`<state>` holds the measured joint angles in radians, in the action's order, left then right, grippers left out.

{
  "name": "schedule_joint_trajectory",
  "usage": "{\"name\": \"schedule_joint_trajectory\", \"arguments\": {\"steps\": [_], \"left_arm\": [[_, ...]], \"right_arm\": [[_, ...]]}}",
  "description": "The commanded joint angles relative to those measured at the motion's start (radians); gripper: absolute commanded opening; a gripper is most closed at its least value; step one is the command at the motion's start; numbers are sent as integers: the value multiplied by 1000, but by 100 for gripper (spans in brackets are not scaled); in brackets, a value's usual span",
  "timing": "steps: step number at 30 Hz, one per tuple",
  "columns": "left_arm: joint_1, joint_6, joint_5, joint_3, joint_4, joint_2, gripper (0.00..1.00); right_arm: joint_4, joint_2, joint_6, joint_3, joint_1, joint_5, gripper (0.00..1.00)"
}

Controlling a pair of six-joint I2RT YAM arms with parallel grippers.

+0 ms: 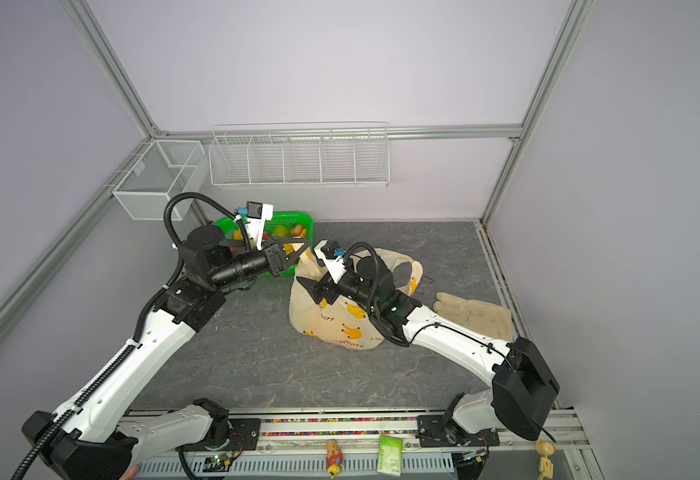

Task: Place the fake fruits into the plastic bag and tie a complex knot

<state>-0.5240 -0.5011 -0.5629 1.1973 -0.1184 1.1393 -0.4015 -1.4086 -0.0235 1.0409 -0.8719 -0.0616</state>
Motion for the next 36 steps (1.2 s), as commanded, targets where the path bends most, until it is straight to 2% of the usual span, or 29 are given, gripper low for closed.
{"name": "schedule_joint_trajectory", "arguments": {"steps": [1,2,5,9,14,17,22,26,30,36], "left_arm": [[-6,-77,34,-18,37,-25,0],[-6,-87,36,-19,39,-26,0],[-7,-121,50,-27,50,-34,0],[-7,-168,65,-37,60,-46,0],[-7,-211,84,-47,63,-62,0],[-7,-225,99,-48,60,-67,0],[-6,-219,112,-27,38,-60,0],[-5,-187,128,11,2,-43,0],[0,-162,134,45,-25,-22,0],[36,-149,121,73,-35,13,0]], "right_arm": [[-29,-16,10,54,-58,278,89],[-35,-31,9,68,-78,361,88],[-65,-70,-1,97,-115,506,83],[-167,-123,5,101,-148,613,78],[-193,-210,-16,136,-163,749,79],[-194,-236,-38,109,-164,795,74],[-172,-251,-54,48,-163,812,60],[-178,-237,-58,-9,-164,800,57],[-182,-217,-32,-36,-163,756,42],[-171,-208,2,-60,-149,653,14]]}}
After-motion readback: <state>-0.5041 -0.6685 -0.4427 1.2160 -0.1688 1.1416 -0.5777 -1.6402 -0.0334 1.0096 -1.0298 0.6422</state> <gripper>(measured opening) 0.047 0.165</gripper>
